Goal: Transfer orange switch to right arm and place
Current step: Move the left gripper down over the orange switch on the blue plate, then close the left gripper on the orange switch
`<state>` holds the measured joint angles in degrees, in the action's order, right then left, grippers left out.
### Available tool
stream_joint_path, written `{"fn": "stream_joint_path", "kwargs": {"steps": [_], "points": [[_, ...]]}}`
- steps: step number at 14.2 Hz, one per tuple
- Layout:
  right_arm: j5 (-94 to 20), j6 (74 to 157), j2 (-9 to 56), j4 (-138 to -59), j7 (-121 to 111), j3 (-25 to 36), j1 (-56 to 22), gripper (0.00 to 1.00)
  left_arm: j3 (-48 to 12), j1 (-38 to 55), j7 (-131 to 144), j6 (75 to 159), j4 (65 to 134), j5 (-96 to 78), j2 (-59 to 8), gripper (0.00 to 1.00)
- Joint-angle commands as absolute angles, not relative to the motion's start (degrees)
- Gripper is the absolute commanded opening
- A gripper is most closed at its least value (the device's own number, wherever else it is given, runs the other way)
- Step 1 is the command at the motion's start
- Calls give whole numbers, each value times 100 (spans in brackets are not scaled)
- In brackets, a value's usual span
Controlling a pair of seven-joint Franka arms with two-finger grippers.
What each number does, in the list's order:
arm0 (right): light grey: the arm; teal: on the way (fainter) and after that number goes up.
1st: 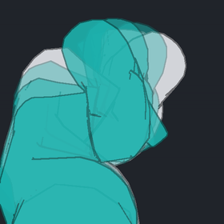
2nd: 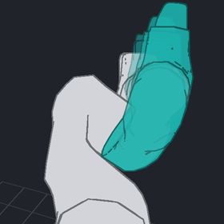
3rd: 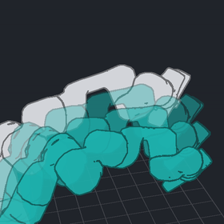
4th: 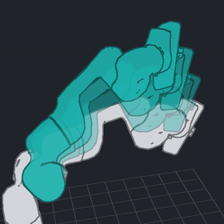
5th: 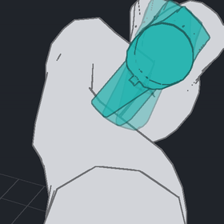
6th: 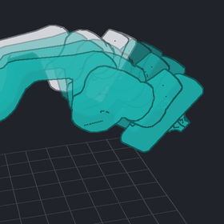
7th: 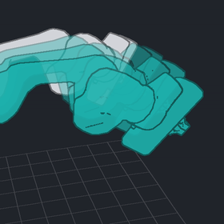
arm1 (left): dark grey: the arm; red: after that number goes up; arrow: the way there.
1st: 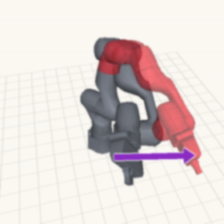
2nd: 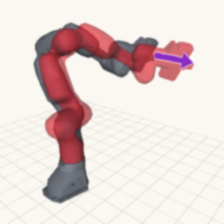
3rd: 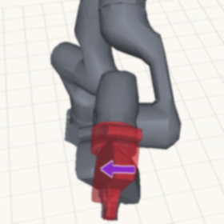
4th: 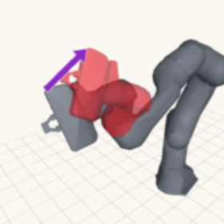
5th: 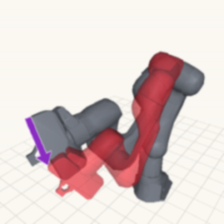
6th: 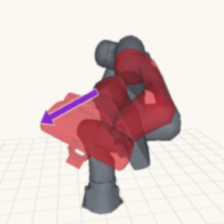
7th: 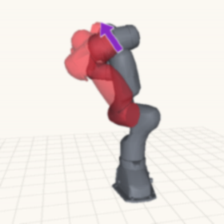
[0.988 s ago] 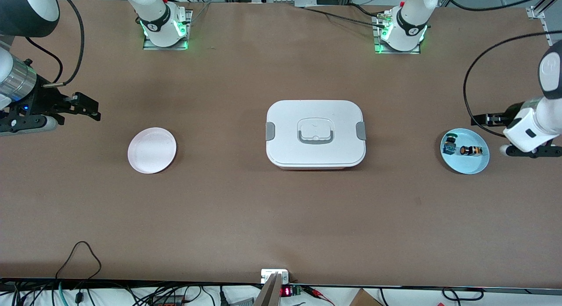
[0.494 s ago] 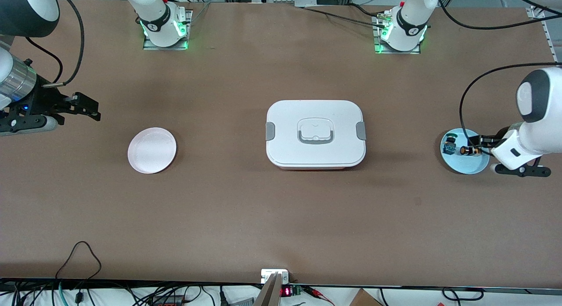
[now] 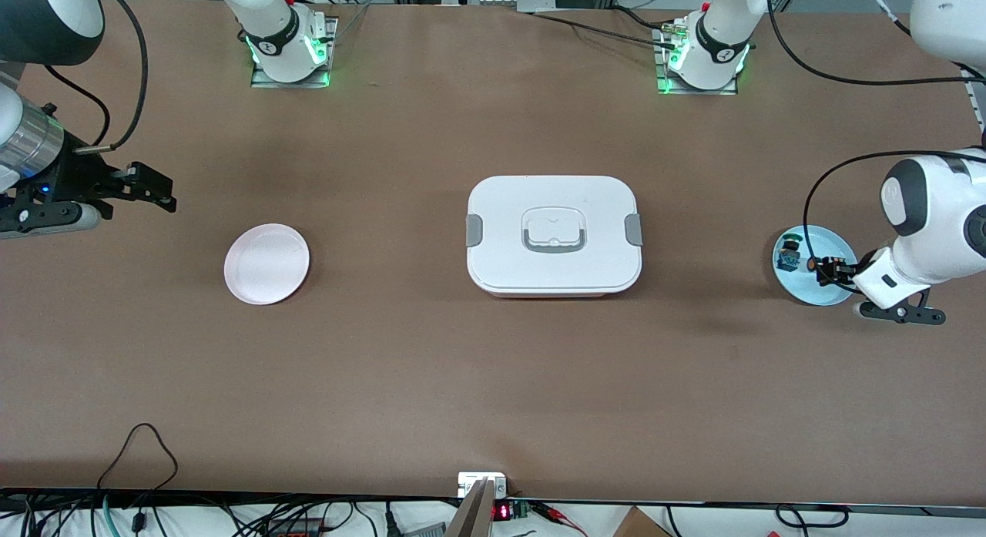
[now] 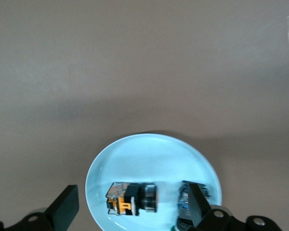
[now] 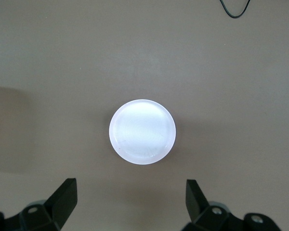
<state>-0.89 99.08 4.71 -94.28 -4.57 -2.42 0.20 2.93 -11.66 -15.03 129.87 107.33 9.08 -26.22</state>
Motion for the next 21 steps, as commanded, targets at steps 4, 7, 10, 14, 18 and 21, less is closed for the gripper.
{"fn": "stream_joint_path", "kwargs": {"steps": [4, 7, 10, 14, 18, 21], "points": [[9, 9932, 422, -9439, -404, -202, -35, 100, 202, -1406, -1617, 13052, 11302, 1020, -2444, 98], [9, 9932, 431, -9439, -404, -202, -35, 100, 193, -1424, -1617, 13069, 11399, 1020, -2461, 99], [9, 9932, 431, -9439, -404, -202, -35, 100, 202, -1433, -1617, 13166, 11408, 1020, -2470, 100], [9, 9932, 431, -9439, -413, -202, -44, 100, 193, -1555, -1652, 13192, 11426, 1020, -2584, 100], [9, 9932, 431, -9439, -413, -202, -44, 100, 193, -1591, -1661, 13613, 11680, 1011, -2628, 100], [9, 9932, 431, -9439, -413, -202, -44, 100, 176, -1652, -1661, 13676, 11724, 1002, -2672, 100]]}}
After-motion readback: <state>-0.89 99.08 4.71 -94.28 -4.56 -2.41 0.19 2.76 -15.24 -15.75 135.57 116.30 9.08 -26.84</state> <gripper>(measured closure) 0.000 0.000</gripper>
